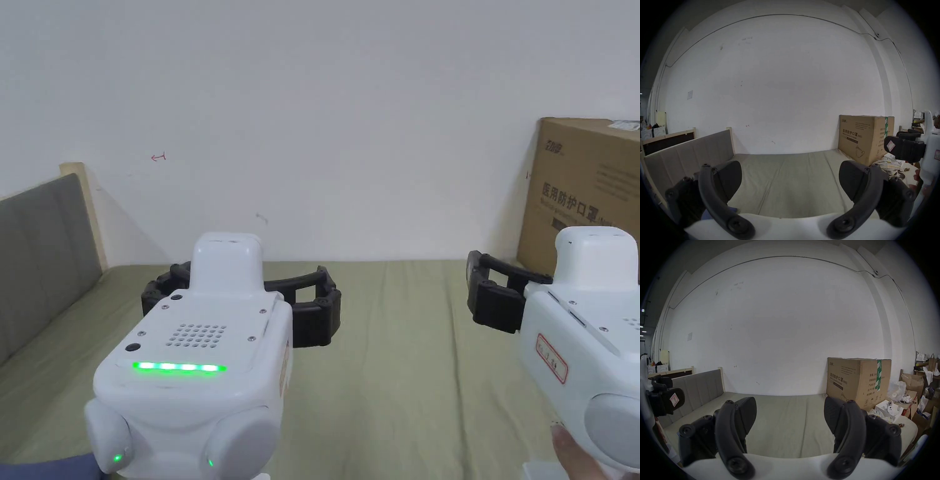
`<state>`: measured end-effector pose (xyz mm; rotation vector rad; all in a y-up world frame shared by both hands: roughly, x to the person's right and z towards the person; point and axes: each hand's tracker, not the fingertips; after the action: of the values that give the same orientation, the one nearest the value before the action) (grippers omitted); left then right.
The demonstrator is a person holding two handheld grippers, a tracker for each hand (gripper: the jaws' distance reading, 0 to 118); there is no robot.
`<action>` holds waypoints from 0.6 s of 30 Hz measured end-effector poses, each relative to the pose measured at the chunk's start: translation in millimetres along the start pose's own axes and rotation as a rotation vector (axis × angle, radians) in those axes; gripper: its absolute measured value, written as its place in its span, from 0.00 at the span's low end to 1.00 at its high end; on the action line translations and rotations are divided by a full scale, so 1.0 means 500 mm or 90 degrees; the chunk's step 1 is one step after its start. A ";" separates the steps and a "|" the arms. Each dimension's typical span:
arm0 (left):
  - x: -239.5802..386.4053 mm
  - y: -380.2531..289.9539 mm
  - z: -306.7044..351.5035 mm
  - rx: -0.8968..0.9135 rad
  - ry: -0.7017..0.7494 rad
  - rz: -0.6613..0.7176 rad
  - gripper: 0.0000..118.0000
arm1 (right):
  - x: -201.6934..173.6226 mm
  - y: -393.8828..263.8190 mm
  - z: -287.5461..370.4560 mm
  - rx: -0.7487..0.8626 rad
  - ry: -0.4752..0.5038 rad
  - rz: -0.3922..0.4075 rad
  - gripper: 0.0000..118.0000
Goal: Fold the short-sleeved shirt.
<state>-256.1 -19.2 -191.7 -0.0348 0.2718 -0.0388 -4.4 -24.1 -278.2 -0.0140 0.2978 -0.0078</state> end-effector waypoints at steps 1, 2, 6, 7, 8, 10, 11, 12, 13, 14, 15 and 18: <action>-0.002 0.001 -0.001 -0.001 0.005 0.002 1.00 | -0.001 0.002 0.001 0.003 -0.002 0.003 0.78; -0.004 0.002 -0.002 -0.004 0.009 0.005 1.00 | 0.000 0.004 0.002 0.006 -0.005 0.004 0.78; -0.012 0.000 -0.004 -0.012 0.005 0.013 1.00 | -0.004 0.008 0.004 0.007 0.002 0.002 0.78; -0.013 0.000 -0.004 -0.013 0.006 0.014 1.00 | -0.008 0.007 0.005 0.008 0.003 0.005 0.78; -0.013 0.000 -0.003 -0.014 0.008 0.015 1.00 | -0.012 0.006 0.006 0.010 0.003 0.009 0.78; -0.014 0.000 -0.003 -0.015 0.010 0.016 1.00 | -0.016 0.004 0.007 0.010 0.006 0.012 0.78; -0.014 0.001 -0.002 -0.016 0.010 0.016 1.00 | -0.018 0.003 0.007 0.009 0.010 0.014 0.78; -0.014 0.001 -0.001 -0.016 0.008 0.017 1.00 | -0.019 0.003 0.007 0.008 0.012 0.014 0.78; -0.014 0.001 0.000 -0.015 0.009 0.017 1.00 | -0.021 0.002 0.007 0.008 0.013 0.012 0.78; -0.014 0.001 0.001 -0.014 0.009 0.017 1.00 | -0.022 0.002 0.008 0.008 0.013 0.010 0.78; -0.013 0.002 0.001 -0.013 0.009 0.018 1.00 | -0.023 0.001 0.009 0.008 0.013 0.006 0.78; -0.013 0.003 0.003 -0.012 0.003 0.022 1.00 | -0.024 -0.002 0.009 0.003 0.022 0.004 0.78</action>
<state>-261.7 -17.6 -188.5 -0.0491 0.2777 -0.0027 -14.7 -24.8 -270.4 -0.0075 0.3331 -0.0020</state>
